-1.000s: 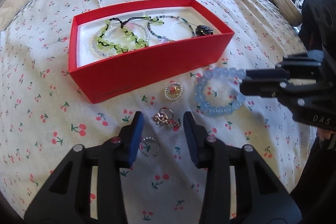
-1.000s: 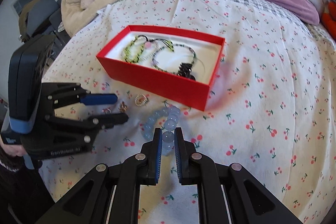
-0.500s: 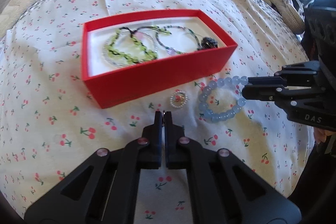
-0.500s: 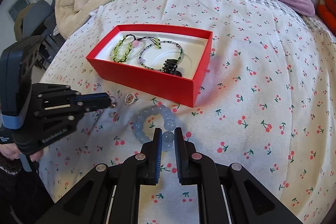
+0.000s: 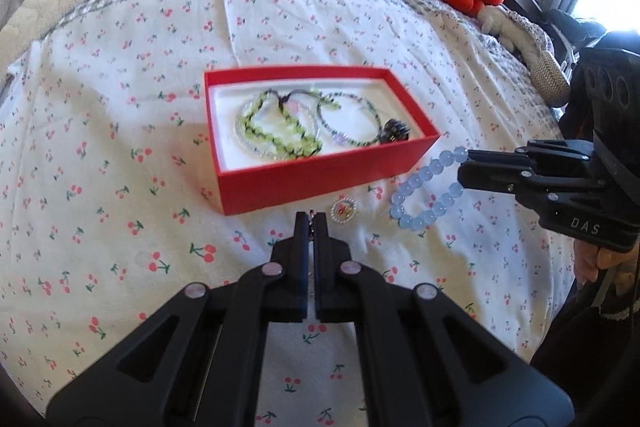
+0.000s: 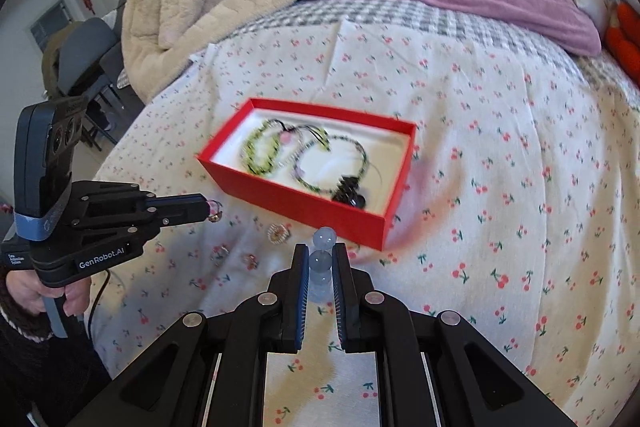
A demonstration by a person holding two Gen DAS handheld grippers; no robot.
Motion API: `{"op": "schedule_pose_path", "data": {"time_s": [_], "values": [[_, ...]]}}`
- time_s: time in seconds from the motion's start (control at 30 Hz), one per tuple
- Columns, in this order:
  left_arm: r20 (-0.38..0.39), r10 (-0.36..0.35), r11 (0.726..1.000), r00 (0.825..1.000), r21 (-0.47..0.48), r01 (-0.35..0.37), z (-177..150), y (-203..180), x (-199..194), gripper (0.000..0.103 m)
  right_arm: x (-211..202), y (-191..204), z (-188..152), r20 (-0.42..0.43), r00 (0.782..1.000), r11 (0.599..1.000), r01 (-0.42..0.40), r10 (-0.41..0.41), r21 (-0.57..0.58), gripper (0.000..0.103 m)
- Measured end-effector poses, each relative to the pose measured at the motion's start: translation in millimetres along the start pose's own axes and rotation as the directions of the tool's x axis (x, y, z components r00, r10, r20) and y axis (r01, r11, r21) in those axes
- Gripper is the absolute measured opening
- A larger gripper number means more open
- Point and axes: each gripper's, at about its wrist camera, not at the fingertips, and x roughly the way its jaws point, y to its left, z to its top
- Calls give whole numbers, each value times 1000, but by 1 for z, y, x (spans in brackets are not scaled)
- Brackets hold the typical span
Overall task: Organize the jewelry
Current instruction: 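Lift the blue bracelet with the right tool while the left grasps a small silver ring, then lower the blue bracelet and ring into the red box and open both tools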
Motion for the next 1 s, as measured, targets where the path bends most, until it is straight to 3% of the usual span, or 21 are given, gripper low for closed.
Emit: {"op": "schedule_pose_path", "data": {"time_s": [0.47,0.8,1.0], "values": [[82,6,1000,997,-13,-5,37,-4,-17,2,-26,16,39,128,991,1000,-24,23,4,11],[71,12,997,997,-79,-6,54,4,8,2,-14,13,65,174,983,996,-68,56,63,11],[33,46,993,998,-114,-42,53,18,29,2,8,24,73,142,984,992,-114,104,60,12]]}}
